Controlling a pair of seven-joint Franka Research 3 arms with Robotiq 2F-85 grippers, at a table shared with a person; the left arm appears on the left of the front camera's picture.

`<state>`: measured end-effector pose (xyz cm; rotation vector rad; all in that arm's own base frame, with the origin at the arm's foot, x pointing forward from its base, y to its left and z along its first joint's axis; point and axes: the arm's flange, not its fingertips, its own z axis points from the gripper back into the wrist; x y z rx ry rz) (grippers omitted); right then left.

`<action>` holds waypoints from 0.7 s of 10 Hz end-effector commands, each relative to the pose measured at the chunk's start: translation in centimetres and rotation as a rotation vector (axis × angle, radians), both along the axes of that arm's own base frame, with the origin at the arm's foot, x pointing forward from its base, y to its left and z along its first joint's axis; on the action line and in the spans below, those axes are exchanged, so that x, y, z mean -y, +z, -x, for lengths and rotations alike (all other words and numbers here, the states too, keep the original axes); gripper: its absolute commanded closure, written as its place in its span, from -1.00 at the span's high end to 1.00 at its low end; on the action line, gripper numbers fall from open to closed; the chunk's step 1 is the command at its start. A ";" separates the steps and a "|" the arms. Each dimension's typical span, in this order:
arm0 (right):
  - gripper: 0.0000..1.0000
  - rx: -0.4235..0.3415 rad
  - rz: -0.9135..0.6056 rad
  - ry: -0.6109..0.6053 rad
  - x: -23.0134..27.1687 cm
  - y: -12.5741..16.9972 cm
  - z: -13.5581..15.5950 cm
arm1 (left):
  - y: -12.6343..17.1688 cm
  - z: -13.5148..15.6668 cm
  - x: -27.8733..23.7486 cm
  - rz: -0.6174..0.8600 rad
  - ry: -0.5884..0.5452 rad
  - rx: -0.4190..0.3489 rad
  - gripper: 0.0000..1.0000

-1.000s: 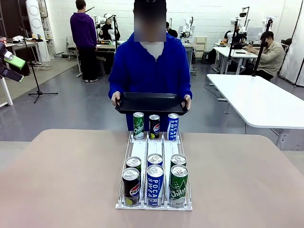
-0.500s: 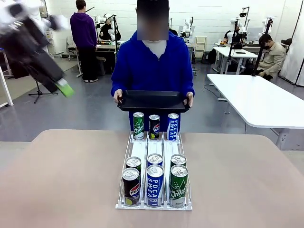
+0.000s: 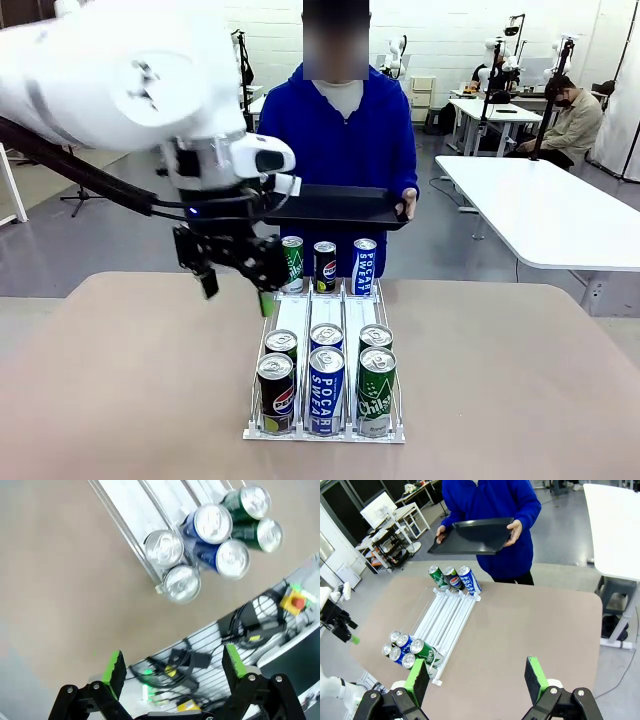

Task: Retrieve and hand over the desired beverage to the person.
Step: Pick up a can of the same type that the person held from the Automatic Can Dispenser.

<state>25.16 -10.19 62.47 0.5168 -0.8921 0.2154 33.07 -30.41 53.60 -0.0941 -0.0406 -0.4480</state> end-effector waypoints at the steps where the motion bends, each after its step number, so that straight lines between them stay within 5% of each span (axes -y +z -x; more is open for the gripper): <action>1: 1.00 0.005 -0.017 0.014 0.0 -0.2 -0.2 | -0.5 -1.2 2.0 0.041 0.116 0.101 1.00; 3: 1.00 0.005 -0.017 0.014 0.0 -0.2 -0.2 | -1.2 -2.1 3.3 0.095 0.160 0.126 1.00; 4: 1.00 0.005 -0.017 0.014 0.0 -0.2 -0.2 | -1.0 -1.6 2.0 0.072 0.108 0.055 1.00; 7: 1.00 0.005 -0.017 0.014 0.0 -0.2 -0.2 | -1.0 -1.6 2.0 0.072 0.108 0.055 1.00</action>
